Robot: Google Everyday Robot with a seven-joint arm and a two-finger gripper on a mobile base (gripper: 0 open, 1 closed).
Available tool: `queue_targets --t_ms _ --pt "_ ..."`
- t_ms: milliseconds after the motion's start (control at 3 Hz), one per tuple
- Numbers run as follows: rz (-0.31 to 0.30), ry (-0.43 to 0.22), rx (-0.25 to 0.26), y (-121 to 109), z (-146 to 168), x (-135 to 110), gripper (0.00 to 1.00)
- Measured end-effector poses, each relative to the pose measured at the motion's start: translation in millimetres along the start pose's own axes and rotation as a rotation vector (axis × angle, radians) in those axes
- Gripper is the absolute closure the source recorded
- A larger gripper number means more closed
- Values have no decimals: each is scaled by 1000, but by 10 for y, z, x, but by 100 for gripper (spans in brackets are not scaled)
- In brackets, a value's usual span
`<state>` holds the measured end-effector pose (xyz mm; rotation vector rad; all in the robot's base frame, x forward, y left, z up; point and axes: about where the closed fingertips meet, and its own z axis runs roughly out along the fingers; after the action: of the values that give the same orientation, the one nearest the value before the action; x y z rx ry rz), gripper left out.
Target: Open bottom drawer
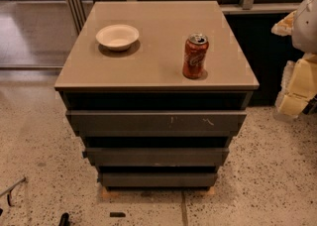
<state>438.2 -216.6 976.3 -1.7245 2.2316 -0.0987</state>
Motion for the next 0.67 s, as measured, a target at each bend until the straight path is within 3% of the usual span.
queue_targets --t_ms 333,667 --pt "0 0 0 0 0 0 0" --pt "1 -8 8 -4 4 -3 16"
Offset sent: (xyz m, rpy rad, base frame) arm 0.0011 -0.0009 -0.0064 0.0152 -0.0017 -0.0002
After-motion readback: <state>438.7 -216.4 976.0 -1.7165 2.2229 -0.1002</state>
